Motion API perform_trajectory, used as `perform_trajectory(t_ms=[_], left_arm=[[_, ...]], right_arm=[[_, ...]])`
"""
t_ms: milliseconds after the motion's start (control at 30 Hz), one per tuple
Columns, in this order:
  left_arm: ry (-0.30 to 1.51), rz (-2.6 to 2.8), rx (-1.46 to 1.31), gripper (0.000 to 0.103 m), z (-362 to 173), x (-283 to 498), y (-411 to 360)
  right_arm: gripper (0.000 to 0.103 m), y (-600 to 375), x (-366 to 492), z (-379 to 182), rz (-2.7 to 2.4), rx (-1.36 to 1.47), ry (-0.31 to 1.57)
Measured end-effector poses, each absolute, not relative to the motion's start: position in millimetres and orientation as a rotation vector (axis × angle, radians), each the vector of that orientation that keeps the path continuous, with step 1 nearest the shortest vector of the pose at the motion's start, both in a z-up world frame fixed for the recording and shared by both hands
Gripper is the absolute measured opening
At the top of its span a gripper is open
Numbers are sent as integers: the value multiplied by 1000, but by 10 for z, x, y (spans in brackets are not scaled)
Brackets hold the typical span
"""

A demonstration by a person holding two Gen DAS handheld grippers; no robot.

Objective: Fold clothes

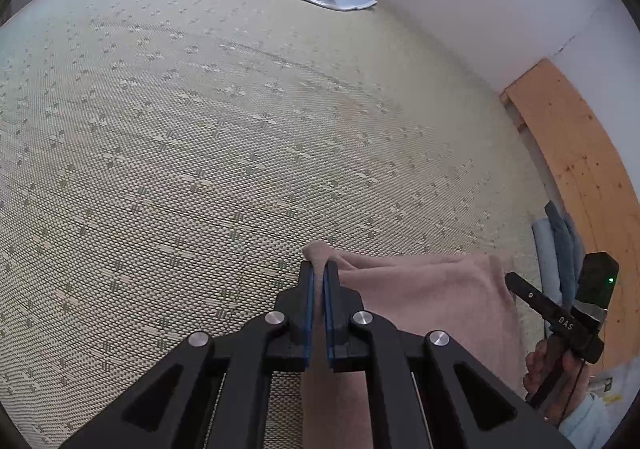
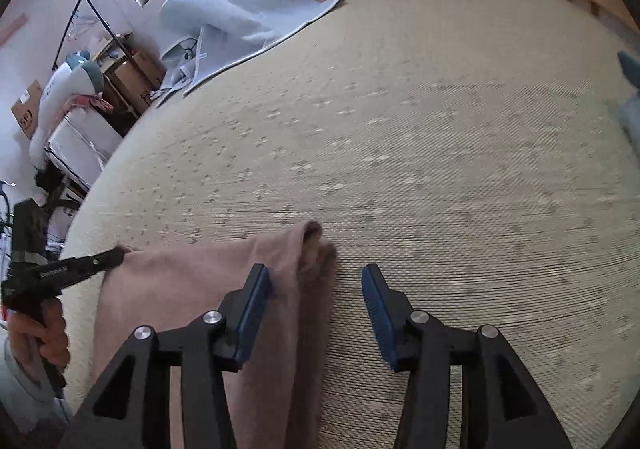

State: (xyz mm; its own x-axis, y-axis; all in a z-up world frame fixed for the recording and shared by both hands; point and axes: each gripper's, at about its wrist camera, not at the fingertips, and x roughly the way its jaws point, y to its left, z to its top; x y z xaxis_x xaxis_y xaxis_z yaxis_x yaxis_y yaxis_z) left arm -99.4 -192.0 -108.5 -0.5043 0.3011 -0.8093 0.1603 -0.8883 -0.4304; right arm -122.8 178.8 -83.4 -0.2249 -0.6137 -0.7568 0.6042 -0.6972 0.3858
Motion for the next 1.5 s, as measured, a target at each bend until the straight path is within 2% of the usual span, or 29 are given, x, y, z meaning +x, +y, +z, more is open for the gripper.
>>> perform_trajectory(t_ms=[200,267,367,400,433,467,500,767,900,967,1000,1100,1233,1500], left_arm=[[-770,2502,-1530,4,-1167,-975,-2010],[-840,2438,-1543,4,-1209,-998,-2062],[-994,2321,-1537,9,-1258,-970,-2188],[-1045,2281,-1518,21,-1263,-962,-2220],[-1086,2241,-1498,38,-1269,-960,-2240],[-1114,2204,-1479,44,-1285,-962,-2252],[-1125,2179,-1466,46,-1296,-963,-2248],[-1085,2142,-1510,46,-1369,-957,-2130],[-1100,2140,-1541,46,-1382,-921,-2114],[-1120,2160,-1547,27,-1401,-890,-2145],[-1129,2166,-1555,10,-1414,-880,-2159],[-1164,2143,-1537,7,-1441,-866,-2163],[-1112,2126,-1518,6,-1319,-851,-2104],[-1038,2048,-1507,5,-1161,-952,-1878]], right_arm=[[52,1716,-1210,-871,-1981,1244,4],[51,1719,-1201,-870,-1986,1245,10],[52,1716,-1192,-867,-1992,1240,16],[52,1714,-1191,-867,-1993,1239,17],[52,1713,-1194,-858,-1995,1239,22],[52,1714,-1195,-839,-2001,1236,34],[52,1726,-1195,-797,-2014,1224,40],[53,1733,-956,-270,-2059,1056,34],[53,1500,-570,-128,-2006,999,107],[53,1285,-299,-102,-1960,977,163],[53,1170,-164,-98,-1944,964,205],[51,790,251,-144,-1886,925,335],[51,379,597,-340,-1863,929,438],[51,-34,801,-453,-2048,922,417]])
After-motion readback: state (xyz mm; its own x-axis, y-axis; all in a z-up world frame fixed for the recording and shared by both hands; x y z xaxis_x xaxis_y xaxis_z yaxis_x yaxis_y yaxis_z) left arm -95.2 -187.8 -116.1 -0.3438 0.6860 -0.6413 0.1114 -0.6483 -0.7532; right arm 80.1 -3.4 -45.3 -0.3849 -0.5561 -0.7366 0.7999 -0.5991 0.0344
